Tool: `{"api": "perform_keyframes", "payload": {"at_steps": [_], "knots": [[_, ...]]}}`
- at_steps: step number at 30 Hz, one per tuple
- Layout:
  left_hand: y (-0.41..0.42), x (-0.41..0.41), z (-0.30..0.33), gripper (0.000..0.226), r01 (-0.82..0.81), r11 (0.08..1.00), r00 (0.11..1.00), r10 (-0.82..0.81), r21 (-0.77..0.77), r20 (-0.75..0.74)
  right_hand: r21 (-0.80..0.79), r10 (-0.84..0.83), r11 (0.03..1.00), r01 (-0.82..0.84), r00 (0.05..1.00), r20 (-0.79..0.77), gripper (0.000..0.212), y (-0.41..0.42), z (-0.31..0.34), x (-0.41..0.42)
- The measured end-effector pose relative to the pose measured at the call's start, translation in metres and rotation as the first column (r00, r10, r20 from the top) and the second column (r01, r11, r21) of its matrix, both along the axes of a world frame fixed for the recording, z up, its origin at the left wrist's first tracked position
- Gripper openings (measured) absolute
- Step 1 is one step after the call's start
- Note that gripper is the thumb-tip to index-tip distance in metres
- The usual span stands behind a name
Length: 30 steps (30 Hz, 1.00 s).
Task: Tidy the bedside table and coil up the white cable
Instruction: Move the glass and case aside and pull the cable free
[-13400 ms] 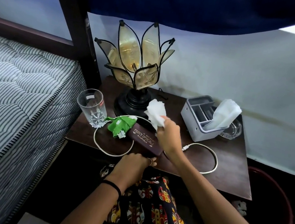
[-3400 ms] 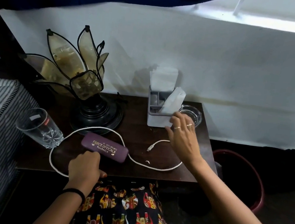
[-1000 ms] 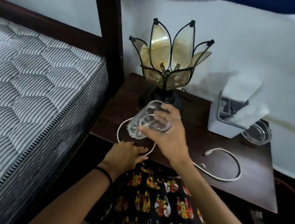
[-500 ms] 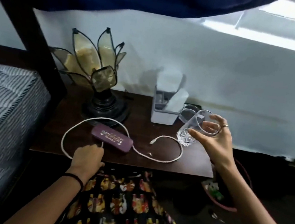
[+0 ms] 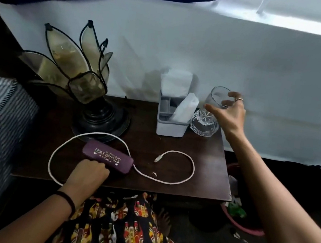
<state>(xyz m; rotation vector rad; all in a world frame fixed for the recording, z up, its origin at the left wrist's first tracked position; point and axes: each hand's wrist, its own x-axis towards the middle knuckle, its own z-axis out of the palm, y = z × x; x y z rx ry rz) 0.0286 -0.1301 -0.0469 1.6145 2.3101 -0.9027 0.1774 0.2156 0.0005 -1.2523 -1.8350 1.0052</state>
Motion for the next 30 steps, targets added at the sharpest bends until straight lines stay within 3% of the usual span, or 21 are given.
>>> {"api": "perform_keyframes", "payload": {"at_steps": [16, 24, 30], "knots": [[-0.009, -0.006, 0.001, 0.018, -0.026, 0.999, 0.997, 0.023, 0.032, 0.071, 0.012, -0.034, 0.999, 0.032, 0.988, 0.153, 0.080, 0.002, -0.027, -0.005], [-0.008, -0.001, 0.005, 0.018, -0.036, 0.998, 0.997, 0.033, 0.045, 0.063, 0.055, -0.018, 0.998, 0.011, 0.990, 0.137, 0.083, -0.006, -0.031, -0.003], [-0.006, 0.003, 0.006, 0.017, -0.031, 0.998, 0.998, 0.027, 0.062, 0.060, -0.045, 0.045, 0.998, -0.039, 0.990, 0.134, 0.094, -0.013, -0.022, -0.002]]}}
